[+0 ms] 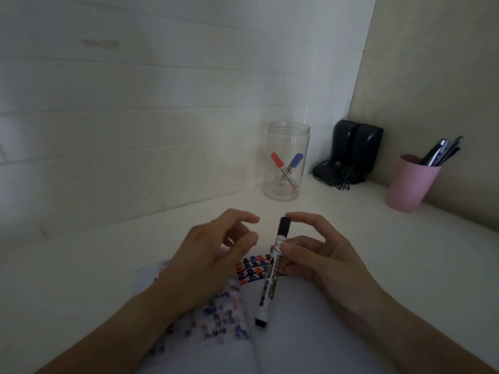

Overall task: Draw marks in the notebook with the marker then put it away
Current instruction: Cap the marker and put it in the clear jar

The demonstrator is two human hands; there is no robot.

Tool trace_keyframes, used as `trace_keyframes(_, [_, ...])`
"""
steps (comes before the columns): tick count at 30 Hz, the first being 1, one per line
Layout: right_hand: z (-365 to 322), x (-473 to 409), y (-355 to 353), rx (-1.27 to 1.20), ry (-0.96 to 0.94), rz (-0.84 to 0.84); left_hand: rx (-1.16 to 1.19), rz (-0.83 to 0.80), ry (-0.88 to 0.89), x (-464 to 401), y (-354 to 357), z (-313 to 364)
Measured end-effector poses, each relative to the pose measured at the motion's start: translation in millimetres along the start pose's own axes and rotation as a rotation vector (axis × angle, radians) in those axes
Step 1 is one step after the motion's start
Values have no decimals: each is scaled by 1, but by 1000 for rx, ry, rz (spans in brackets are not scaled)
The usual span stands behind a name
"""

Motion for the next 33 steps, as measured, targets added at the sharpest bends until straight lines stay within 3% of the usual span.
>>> trace_keyframes(3, [2, 0, -3, -17, 42, 40, -339, -74, 122, -1, -2, -4])
trace_keyframes(9, [-18, -11, -9, 84, -20, 197, -396, -95, 90, -1, -7, -23])
trace_keyframes(17, [-132, -85, -14, 474, -651, 609, -418, 18, -35, -4, -16, -36])
trace_keyframes(21, [-161, -126, -9, 677, -820, 701, -417, 16, -47, -3, -16, -37])
trace_keyframes(27, [-149, -178, -19, 1122, -753, 708, -425, -3, -39, -2, -13, -37])
trace_keyframes(33, [-120, -200, -28, 1183, -555, 650, -434, -11, -34, -3, -11, -42])
Point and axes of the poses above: each hand's wrist, its own x-axis away from the middle knuckle, its own y-axis out of the palm, z = x × y, the point moved 4 cm from there along -x, towards the middle knuckle, and after that the axes turned 5 degrees about x, right-handed, at the moved point
